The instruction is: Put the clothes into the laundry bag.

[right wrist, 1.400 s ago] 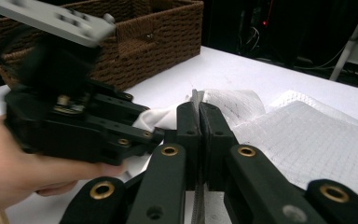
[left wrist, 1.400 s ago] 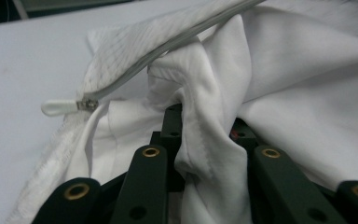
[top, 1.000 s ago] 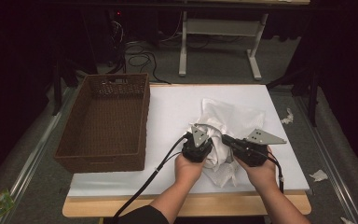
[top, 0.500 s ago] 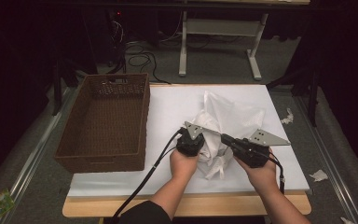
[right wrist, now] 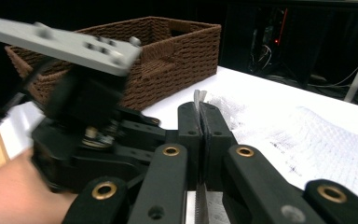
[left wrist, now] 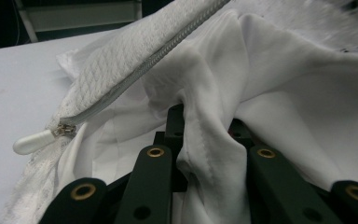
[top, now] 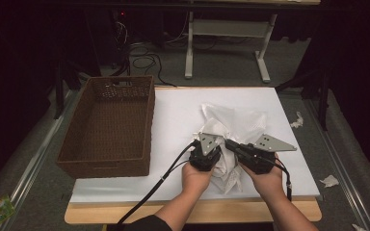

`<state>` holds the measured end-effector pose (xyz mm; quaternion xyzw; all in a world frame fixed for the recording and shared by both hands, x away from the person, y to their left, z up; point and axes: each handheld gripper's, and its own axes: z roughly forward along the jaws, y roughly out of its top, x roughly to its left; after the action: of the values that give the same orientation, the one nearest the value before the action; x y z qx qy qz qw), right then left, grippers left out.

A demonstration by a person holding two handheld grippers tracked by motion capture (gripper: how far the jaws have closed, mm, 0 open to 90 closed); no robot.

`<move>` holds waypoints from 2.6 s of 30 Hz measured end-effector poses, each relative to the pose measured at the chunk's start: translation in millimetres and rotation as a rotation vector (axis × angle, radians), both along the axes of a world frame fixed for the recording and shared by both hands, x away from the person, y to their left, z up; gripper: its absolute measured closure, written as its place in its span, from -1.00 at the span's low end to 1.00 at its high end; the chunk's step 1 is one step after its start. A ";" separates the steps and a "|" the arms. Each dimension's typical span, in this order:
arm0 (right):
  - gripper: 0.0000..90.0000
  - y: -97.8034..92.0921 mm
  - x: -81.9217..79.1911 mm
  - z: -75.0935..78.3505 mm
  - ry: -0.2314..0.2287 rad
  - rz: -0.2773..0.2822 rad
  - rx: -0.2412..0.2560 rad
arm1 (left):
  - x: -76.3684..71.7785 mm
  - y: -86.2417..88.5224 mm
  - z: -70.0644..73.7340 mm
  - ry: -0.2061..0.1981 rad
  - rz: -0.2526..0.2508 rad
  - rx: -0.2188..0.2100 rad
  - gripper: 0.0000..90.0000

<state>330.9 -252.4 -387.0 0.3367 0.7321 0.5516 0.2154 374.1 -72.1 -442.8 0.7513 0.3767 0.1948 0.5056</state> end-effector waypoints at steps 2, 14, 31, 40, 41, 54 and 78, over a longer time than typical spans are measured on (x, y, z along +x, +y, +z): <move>0.99 0.1 -0.3 -0.2 0.000 0.005 0.002 | 3.9 -2.8 -2.0 0.010 0.007 0.008 0.72; 0.98 -5.3 -2.1 0.8 -0.001 -0.008 0.008 | 15.5 -1.5 -2.7 0.001 0.034 0.015 0.48; 0.98 -6.0 -0.6 -2.4 0.011 -0.033 -0.003 | -20.4 54.0 -7.2 -0.006 -0.088 -0.073 -0.46; 0.98 -2.6 1.7 -6.7 0.022 -0.029 -0.017 | -9.7 32.7 -31.3 0.123 -0.154 0.010 -0.29; 0.98 -2.8 2.2 -7.2 0.018 -0.025 -0.020 | -9.7 32.7 -31.3 0.123 -0.154 0.010 -0.10; 0.98 4.0 -0.7 -5.3 0.007 0.007 -0.024 | -23.0 54.9 -13.2 0.051 -0.128 0.030 0.79; 0.99 -10.8 -3.8 1.0 0.000 0.010 0.041 | 22.2 -14.4 -20.8 0.016 -0.055 0.002 0.71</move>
<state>327.1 -263.2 -386.0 0.3374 0.7222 0.5676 0.2059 396.3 -86.5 -463.6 0.7633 0.3598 0.1754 0.5070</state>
